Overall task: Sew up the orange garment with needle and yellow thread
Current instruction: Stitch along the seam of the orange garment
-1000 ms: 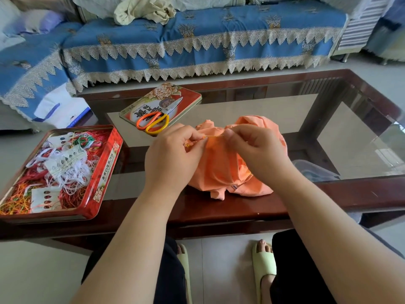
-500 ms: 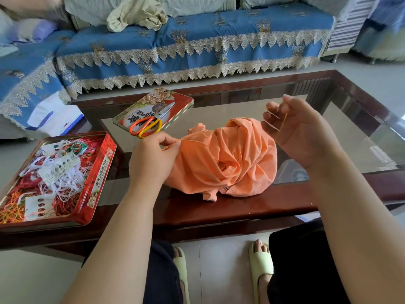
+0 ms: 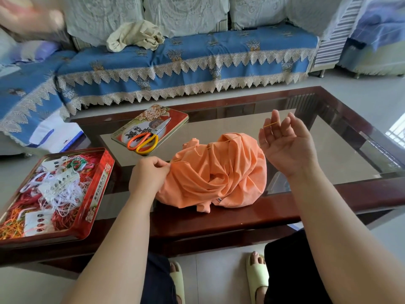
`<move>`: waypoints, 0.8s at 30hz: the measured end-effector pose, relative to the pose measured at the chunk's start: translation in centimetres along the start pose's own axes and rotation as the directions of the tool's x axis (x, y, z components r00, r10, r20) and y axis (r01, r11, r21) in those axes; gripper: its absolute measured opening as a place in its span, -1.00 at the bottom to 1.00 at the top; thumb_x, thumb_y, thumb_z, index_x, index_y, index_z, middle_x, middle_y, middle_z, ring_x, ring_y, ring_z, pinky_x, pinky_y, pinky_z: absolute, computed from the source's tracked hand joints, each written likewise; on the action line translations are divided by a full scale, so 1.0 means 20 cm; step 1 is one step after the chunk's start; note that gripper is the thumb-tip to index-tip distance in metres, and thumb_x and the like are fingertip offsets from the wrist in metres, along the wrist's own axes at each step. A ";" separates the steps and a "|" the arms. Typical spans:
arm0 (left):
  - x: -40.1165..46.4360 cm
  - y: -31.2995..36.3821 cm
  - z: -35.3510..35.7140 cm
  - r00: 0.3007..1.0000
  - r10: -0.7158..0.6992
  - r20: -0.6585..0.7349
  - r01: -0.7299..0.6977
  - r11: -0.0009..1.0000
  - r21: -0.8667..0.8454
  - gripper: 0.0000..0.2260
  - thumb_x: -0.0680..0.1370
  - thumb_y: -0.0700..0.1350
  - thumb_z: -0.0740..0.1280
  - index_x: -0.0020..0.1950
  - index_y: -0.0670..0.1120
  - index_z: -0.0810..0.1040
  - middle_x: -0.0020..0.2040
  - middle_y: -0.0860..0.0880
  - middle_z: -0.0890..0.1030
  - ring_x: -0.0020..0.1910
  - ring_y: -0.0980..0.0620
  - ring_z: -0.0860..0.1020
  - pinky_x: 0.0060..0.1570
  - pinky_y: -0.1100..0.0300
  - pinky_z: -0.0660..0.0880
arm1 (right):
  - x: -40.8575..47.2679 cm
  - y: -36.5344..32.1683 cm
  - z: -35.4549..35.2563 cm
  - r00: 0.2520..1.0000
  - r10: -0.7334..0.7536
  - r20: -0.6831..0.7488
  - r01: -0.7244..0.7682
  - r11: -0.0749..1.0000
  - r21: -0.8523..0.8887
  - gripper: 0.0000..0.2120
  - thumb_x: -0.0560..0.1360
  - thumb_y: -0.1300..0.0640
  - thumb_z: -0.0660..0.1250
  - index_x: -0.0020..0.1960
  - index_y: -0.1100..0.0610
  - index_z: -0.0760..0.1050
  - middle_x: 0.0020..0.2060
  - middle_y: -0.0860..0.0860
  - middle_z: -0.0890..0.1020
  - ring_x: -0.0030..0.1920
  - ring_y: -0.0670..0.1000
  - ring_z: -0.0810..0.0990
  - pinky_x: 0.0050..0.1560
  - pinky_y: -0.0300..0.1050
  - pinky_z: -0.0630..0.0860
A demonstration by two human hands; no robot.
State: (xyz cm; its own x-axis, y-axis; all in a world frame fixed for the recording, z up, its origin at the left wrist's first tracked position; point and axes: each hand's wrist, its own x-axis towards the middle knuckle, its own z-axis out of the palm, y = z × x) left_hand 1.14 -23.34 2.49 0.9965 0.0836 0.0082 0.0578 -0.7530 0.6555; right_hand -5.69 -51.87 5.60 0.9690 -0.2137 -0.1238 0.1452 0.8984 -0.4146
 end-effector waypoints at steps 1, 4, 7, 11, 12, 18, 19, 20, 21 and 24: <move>0.01 -0.01 0.01 1.000 -0.011 0.009 0.011 1.000 -0.008 -0.87 0.53 -0.03 0.40 -0.21 0.01 0.59 -0.22 0.04 0.60 -0.16 -0.02 0.55 -0.32 0.19 0.38 | 0.00 0.00 -0.01 1.000 -0.008 -0.005 0.008 1.000 0.024 -0.73 0.51 0.06 0.32 -0.35 0.07 0.57 -0.06 -0.05 0.68 -0.07 -0.06 0.65 0.10 -0.12 0.51; 0.01 -0.01 0.03 0.999 -0.027 0.031 0.028 0.999 -0.022 -0.87 0.53 -0.04 0.41 -0.21 -0.01 0.60 -0.22 0.05 0.60 -0.14 -0.02 0.56 -0.25 0.16 0.41 | 0.01 0.01 -0.02 1.000 -0.023 0.002 0.023 0.998 0.056 -0.75 0.52 0.05 0.32 -0.31 0.08 0.57 -0.07 -0.05 0.68 -0.06 -0.05 0.66 0.08 -0.12 0.52; 0.01 -0.01 0.03 0.999 -0.031 0.034 0.032 0.999 -0.026 -0.89 0.53 -0.05 0.40 -0.18 -0.04 0.61 -0.22 0.05 0.59 -0.13 -0.02 0.55 -0.23 0.15 0.41 | 0.01 0.01 -0.03 0.999 -0.017 0.028 0.016 0.998 0.060 -0.78 0.54 0.05 0.30 -0.23 0.09 0.60 -0.04 -0.05 0.67 -0.01 -0.05 0.64 0.11 -0.11 0.51; 0.00 -0.02 0.02 0.998 -0.041 0.041 0.042 0.999 -0.026 -0.88 0.54 -0.05 0.40 -0.19 -0.02 0.60 -0.20 0.03 0.60 -0.13 -0.02 0.54 -0.21 0.14 0.43 | 0.02 0.00 -0.05 0.999 -0.036 0.008 0.036 0.997 0.063 -0.71 0.57 0.00 0.22 -0.05 0.15 0.64 0.02 -0.03 0.66 0.05 -0.02 0.63 0.15 -0.09 0.48; 0.00 -0.02 0.02 0.998 -0.041 0.045 0.043 0.999 -0.032 -0.89 0.53 -0.05 0.40 -0.19 -0.02 0.60 -0.20 0.03 0.60 -0.12 -0.02 0.54 -0.19 0.12 0.45 | 0.02 0.00 -0.05 0.999 -0.050 -0.011 0.050 0.995 0.084 -0.66 0.59 -0.04 0.19 -0.03 0.16 0.64 0.03 -0.01 0.67 0.04 -0.01 0.64 0.14 -0.10 0.48; -0.02 -0.01 -0.01 0.990 -0.063 0.124 0.080 0.988 -0.135 -0.91 0.52 -0.06 0.43 -0.08 -0.08 0.64 -0.18 0.01 0.60 -0.08 -0.02 0.54 -0.12 0.11 0.44 | 0.04 -0.01 -0.06 0.988 -0.083 -0.131 0.084 0.996 0.001 -0.79 0.61 0.14 0.21 -0.02 0.23 0.58 -0.14 0.07 0.67 -0.22 -0.07 0.65 -0.11 -0.21 0.61; -0.02 0.00 -0.02 0.987 -0.065 0.148 0.088 0.984 -0.155 -0.89 0.52 -0.05 0.43 -0.05 -0.08 0.64 -0.15 0.00 0.61 -0.07 -0.02 0.54 -0.12 0.10 0.44 | 0.04 -0.01 -0.05 0.987 -0.076 -0.144 0.079 0.997 0.016 -0.83 0.60 0.18 0.24 -0.04 0.23 0.57 -0.17 0.08 0.67 -0.29 -0.10 0.62 -0.19 -0.25 0.61; -0.03 0.01 -0.03 0.984 -0.065 0.165 0.094 0.980 -0.177 -0.88 0.52 -0.04 0.43 -0.03 -0.07 0.65 -0.12 -0.01 0.62 -0.05 -0.02 0.53 -0.12 0.10 0.43 | 0.04 -0.01 -0.05 0.987 -0.063 -0.149 0.067 0.997 0.024 -0.85 0.59 0.20 0.25 -0.05 0.23 0.57 -0.18 0.08 0.66 -0.35 -0.13 0.58 -0.29 -0.31 0.58; -0.04 0.01 -0.05 0.983 -0.065 0.174 0.099 0.975 -0.197 -0.88 0.52 -0.04 0.42 -0.02 -0.06 0.65 -0.11 -0.01 0.62 -0.06 -0.01 0.53 -0.14 0.11 0.42 | 0.03 -0.01 -0.04 0.990 -0.039 -0.138 0.042 0.999 0.021 -0.87 0.58 0.20 0.26 -0.05 0.22 0.56 -0.20 0.07 0.66 -0.41 -0.15 0.53 -0.38 -0.37 0.53; -0.08 0.02 -0.08 0.988 -0.035 0.150 0.072 0.965 -0.253 -0.92 0.55 -0.05 0.39 -0.03 -0.03 0.64 -0.14 0.05 0.60 -0.14 0.12 0.49 -0.26 0.19 0.40 | -0.02 -0.02 0.03 0.997 0.071 -0.016 -0.071 0.997 -0.009 -0.88 0.51 0.23 0.28 0.03 0.20 0.53 -0.25 0.03 0.63 -0.54 -0.16 0.39 -0.59 -0.41 0.35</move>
State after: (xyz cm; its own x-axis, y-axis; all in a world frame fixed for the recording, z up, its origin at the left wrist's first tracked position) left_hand -0.61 -22.76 3.97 0.9917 0.0108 -0.1280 0.1124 -0.5557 0.8237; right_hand -5.95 -51.99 6.33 0.9735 -0.1557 -0.1675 0.0740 0.9076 -0.4133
